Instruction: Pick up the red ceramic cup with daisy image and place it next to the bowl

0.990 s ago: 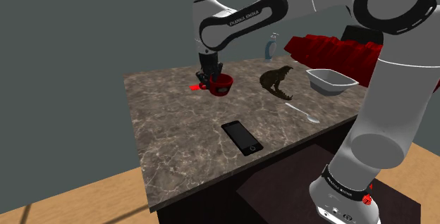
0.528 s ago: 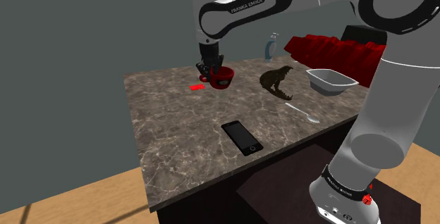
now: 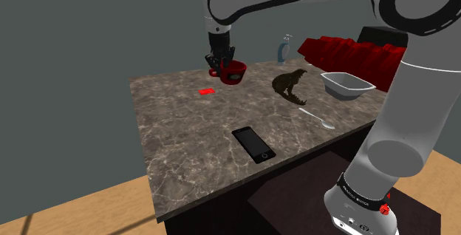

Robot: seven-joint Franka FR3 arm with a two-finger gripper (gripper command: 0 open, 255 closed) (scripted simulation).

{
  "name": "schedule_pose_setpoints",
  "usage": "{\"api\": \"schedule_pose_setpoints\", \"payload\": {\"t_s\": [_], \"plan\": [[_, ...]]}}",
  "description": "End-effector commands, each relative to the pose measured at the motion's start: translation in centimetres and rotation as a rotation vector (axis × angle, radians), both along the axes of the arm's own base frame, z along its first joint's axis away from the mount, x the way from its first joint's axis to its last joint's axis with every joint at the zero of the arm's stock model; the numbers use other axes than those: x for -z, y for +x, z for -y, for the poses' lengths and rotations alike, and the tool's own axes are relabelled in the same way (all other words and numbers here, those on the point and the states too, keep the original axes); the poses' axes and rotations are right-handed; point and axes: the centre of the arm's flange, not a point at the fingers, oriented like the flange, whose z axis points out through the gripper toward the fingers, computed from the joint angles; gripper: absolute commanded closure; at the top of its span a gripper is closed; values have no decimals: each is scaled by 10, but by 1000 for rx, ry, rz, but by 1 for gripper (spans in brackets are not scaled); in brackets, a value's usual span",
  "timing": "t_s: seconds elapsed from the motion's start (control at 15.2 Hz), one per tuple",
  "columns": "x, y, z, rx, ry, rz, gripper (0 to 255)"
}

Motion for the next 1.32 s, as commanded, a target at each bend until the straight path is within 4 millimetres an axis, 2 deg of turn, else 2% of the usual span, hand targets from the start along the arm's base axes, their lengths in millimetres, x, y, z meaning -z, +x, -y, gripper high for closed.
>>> {"api": "schedule_pose_setpoints", "payload": {"t_s": [0.0,0.13,1.25], "plan": [[-11,-1,1,0,0,0,255],[-21,-1,1,0,0,0,255],[-21,-81,211,0,0,0,255]]}}
